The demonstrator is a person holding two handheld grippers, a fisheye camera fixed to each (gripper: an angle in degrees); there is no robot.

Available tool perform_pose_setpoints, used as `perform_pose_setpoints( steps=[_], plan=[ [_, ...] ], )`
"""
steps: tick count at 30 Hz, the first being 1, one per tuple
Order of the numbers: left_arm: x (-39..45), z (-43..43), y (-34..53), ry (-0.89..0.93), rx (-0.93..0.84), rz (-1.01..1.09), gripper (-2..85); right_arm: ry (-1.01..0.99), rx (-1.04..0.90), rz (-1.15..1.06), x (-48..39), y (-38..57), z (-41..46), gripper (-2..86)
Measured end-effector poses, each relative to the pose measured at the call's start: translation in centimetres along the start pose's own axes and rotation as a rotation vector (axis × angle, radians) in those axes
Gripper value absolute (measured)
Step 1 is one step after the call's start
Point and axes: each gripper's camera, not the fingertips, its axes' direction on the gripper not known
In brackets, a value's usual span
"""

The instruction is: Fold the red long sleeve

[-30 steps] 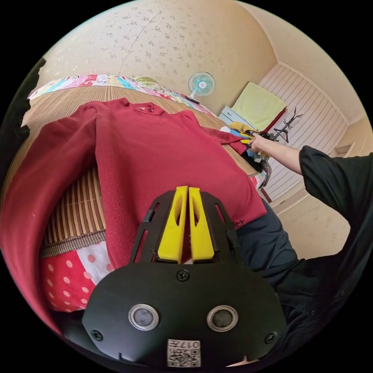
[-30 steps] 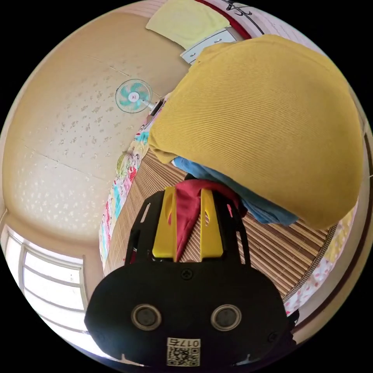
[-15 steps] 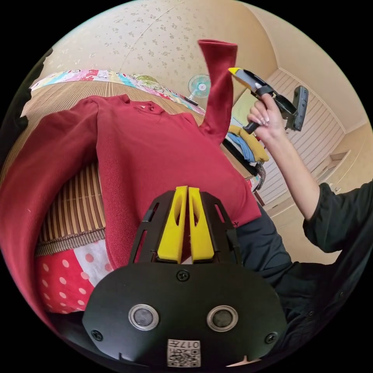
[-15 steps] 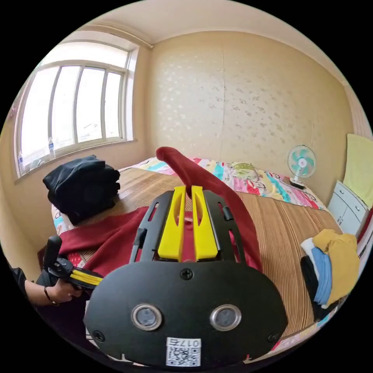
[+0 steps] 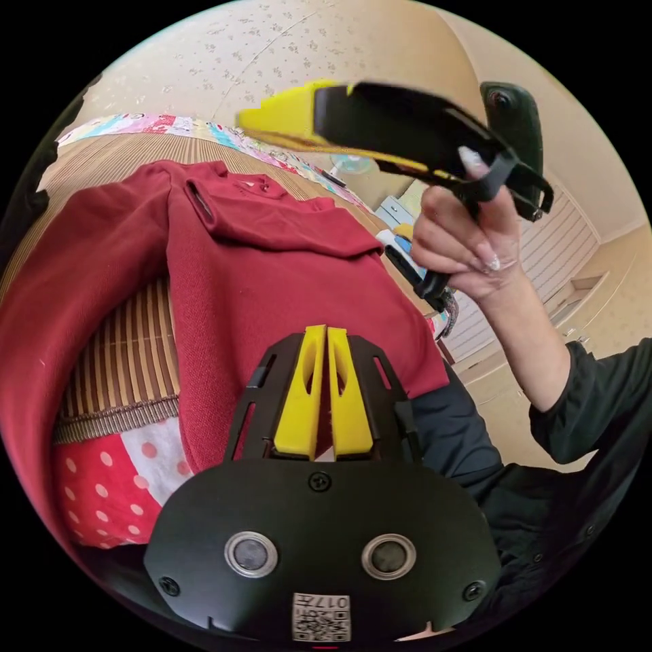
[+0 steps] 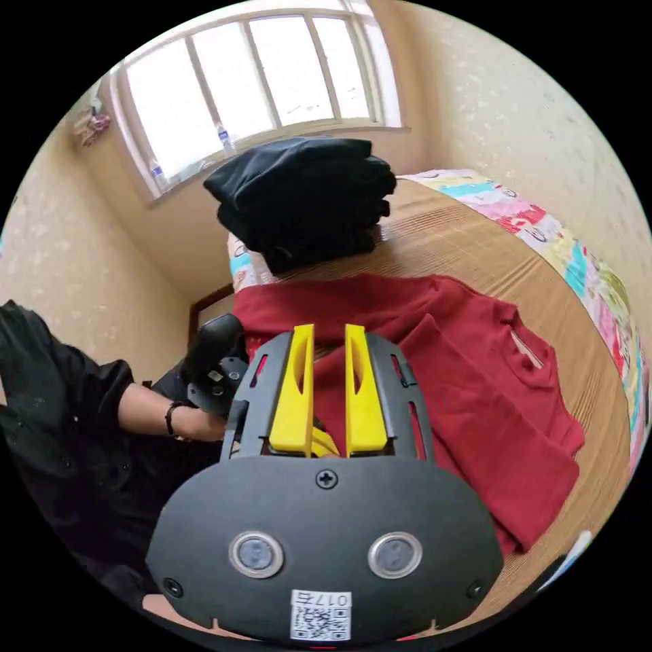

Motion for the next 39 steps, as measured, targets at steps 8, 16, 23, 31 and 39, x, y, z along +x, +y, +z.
perform_pose_setpoints(
  steps=[8,16,23,31,39],
  plan=[
    [5.7,-1.2,2.6,-0.186,0.175,0.13,-0.9,-0.09,-0.43,-0.589,-9.2,-8.7,12.5,9.1],
    [7.1,0.5,2.7,-0.204,0.14,0.192,-0.6,0.029,-0.396,-0.616,-9.9,-7.5,15.7,3.8],
    [7.1,1.0,2.8,-0.159,0.158,0.182,-0.4,-0.127,0.348,0.218,8.5,1.0,-4.3,3.4],
    [6.9,2.1,2.4,-0.144,0.154,0.149,0.4,0.373,0.099,0.823,18.4,22.6,-8.0,8.9],
    [6.9,3.1,2.1,-0.146,0.145,0.138,0.7,-0.058,0.171,0.702,16.9,23.3,-8.1,14.0]
  ],
)
